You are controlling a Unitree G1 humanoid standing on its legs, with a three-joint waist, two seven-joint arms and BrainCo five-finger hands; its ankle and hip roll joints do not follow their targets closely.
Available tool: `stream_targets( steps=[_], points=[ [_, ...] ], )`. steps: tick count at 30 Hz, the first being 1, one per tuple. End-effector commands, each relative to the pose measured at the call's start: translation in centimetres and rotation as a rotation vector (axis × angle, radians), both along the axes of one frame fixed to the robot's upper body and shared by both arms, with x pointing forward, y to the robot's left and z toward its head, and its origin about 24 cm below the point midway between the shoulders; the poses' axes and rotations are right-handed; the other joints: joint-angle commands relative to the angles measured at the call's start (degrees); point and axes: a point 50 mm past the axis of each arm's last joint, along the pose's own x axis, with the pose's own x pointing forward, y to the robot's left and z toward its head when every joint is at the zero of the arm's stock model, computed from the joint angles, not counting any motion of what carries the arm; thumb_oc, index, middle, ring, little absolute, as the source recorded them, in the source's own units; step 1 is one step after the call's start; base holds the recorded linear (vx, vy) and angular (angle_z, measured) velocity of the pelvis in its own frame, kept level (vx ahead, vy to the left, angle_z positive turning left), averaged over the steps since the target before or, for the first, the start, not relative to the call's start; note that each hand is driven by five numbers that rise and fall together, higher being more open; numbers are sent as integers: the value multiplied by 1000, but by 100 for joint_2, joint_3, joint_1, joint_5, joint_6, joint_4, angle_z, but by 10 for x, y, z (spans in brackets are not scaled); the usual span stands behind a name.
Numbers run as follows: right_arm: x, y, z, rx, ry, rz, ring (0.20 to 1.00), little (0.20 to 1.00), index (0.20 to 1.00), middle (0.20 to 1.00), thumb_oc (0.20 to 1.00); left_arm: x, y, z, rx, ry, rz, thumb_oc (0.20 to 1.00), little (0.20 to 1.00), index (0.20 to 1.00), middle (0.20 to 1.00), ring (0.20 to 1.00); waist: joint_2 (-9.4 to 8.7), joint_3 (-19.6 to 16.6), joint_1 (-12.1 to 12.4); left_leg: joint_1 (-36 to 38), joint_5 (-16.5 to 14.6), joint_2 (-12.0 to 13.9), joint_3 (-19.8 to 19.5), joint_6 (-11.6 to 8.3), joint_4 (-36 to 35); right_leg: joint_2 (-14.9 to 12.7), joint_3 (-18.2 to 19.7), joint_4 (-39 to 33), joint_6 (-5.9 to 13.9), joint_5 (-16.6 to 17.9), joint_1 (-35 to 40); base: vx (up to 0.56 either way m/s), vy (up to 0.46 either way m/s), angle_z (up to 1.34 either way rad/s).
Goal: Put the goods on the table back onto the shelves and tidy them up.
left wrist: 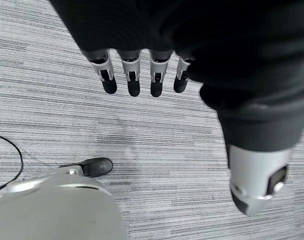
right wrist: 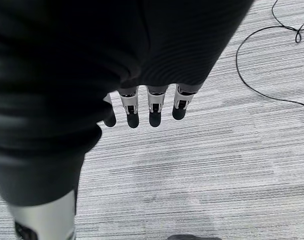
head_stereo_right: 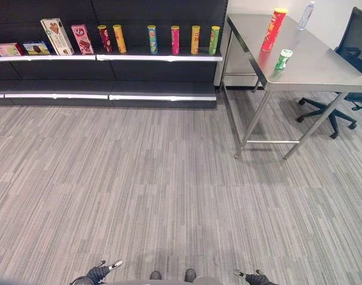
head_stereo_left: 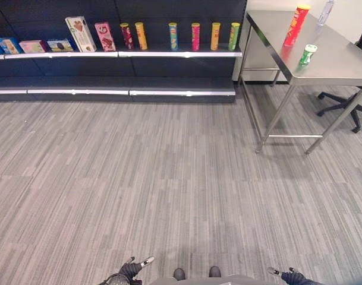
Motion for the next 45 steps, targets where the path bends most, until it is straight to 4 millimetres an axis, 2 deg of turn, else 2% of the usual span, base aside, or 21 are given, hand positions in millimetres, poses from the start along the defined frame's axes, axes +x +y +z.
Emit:
stream_targets(
  steps=[1,18,20,21,22,23,24,25,26,27,29,30,33,37,38,39,40,41,42,43,45],
  points=[
    [14,-8,5,-32,-38,20,1000,1000,1000,1000,1000,12,8,3,31,-9,-31,1000,1000,1000,1000,1000,-7,-120,-34,143,-426,386,-133,-541,99,-562,-10,192,950,-460,-115,0,0,0],
    [20,-12,8,-12,-62,5,1000,1000,1000,1000,1000,24,14,8,51,-38,-32,1000,1000,1000,1000,1000,8,51,-55,-219,-514,541,-287,-613,551,-462,2,514,829,-627,-396,6,-52,1],
    [21,-13,9,-14,-66,5,1000,1000,1000,1000,1000,25,14,8,46,-46,-28,1000,1000,1000,1000,1000,8,90,-47,-314,-576,587,-317,-632,767,-420,16,598,781,-702,-430,36,-92,7],
    [22,-13,9,-13,-73,4,1000,1000,1000,1000,1000,24,16,8,47,-42,-25,1000,1000,1000,1000,1000,-48,213,-4,-582,-623,556,-375,-653,1380,-402,73,702,672,-789,-411,19,-70,4],
    [22,-13,9,-13,-73,4,1000,1000,1000,1000,1000,24,16,8,47,-42,-25,1000,1000,1000,1000,1000,-46,210,-7,-602,-637,559,-380,-654,1408,-401,69,706,671,-791,-418,26,-144,4],
    [25,-14,10,-13,-83,8,1000,1000,1000,1000,1000,28,15,9,47,-55,-26,1000,1000,1000,1000,1000,-129,398,69,-1102,-445,481,-527,-593,2311,-420,113,753,558,-805,-376,3,-74,-2],
    [25,-14,10,-13,-83,8,1000,1000,1000,1000,1000,28,15,9,47,-56,-26,1000,1000,1000,1000,1000,-123,394,60,-1131,-459,485,-540,-594,2346,-414,102,756,556,-806,-385,25,-104,1],
    [29,-15,12,-20,-93,10,1000,1000,1000,1000,1000,32,15,11,51,-67,-29,1000,1000,1000,1000,1000,-147,491,96,-1453,-323,418,-609,-538,2656,-425,88,750,518,-819,-356,167,-46,-7],
    [35,-19,15,-31,-111,20,1000,1000,1000,1000,1000,34,15,11,49,-70,-42,1000,1000,1000,1000,1000,-167,512,159,-1966,-405,283,-525,-459,2534,-424,112,627,548,-891,-213,275,-36,1],
    [38,-20,17,-35,-124,21,1000,1000,1000,1000,1000,32,15,11,52,-63,-50,1000,1000,1000,1000,1000,-157,502,196,-2138,-288,280,-458,-486,2296,-409,128,546,581,-938,-124,364,24,-2],
    [46,-24,21,-51,-156,31,1000,1000,1000,1000,1000,30,15,10,55,-55,-73,1000,1000,1000,1000,1000,-16,489,306,-2387,288,346,-243,-601,1410,-283,203,403,607,-1054,103,349,80,4],
    [48,-25,23,-57,-162,33,1000,1000,1000,1000,1000,29,16,10,58,-56,-77,1000,1000,1000,1000,1000,35,474,366,-2568,374,313,-209,-627,1044,-223,277,366,600,-1112,189,254,55,-2],
    [48,-27,23,-63,-167,31,1000,1000,1000,1000,1000,25,19,10,66,-46,-75,1000,1000,1000,1000,1000,28,440,482,-2797,574,191,-218,-734,438,-222,496,296,617,-1298,499,363,78,-31],
    [40,-23,19,-54,-140,41,1000,1000,1000,1000,1000,4,22,5,63,16,-20,1000,1000,1000,1000,1000,67,225,570,-2519,1053,224,-427,-732,453,-368,725,436,755,-1533,763,462,196,-58],
    [37,-21,17,-48,-130,29,1000,1000,1000,1000,1000,0,23,4,68,33,-9,1000,1000,1000,1000,1000,-30,100,577,-2390,928,163,-395,-624,522,-587,776,776,922,-1414,662,381,171,-108],
    [37,-21,17,-47,-130,29,1000,1000,1000,1000,1000,0,23,4,69,33,-9,1000,1000,1000,1000,1000,-39,99,581,-2388,924,157,-388,-621,523,-597,779,782,925,-1422,660,426,184,-106],
    [37,-20,17,-44,-128,31,1000,1000,1000,1000,1000,0,24,4,70,33,-6,1000,1000,1000,1000,1000,-84,56,574,-2293,810,117,-353,-563,572,-712,824,1042,1021,-1281,588,247,120,-60],
    [36,-19,16,-40,-120,40,1000,1000,1000,1000,1000,2,25,5,73,29,-7,1000,1000,1000,1000,1000,-126,45,564,-2168,675,62,-299,-471,621,-826,875,1460,1099,-995,433,418,238,-41],
    [40,-18,17,-39,-137,44,1000,1000,1000,1000,1000,14,28,9,81,-10,-18,1000,1000,1000,1000,1000,-158,128,519,-1971,423,-58,-243,-271,738,-989,958,2619,1142,-212,-44,278,178,-28],
    [40,-18,17,-40,-137,44,1000,1000,1000,1000,1000,14,28,9,81,-10,-18,1000,1000,1000,1000,1000,-142,117,529,-1989,425,-38,-240,-274,742,-971,968,2610,1139,-195,-61,242,187,-23],
    [51,-17,21,-41,-178,43,1000,1000,1000,1000,1000,28,30,14,95,-55,-34,1000,1000,1000,1000,1000,-80,280,446,-1671,189,-65,-191,-100,811,-1138,770,3707,977,440,-564,188,179,-9]
  ],
)
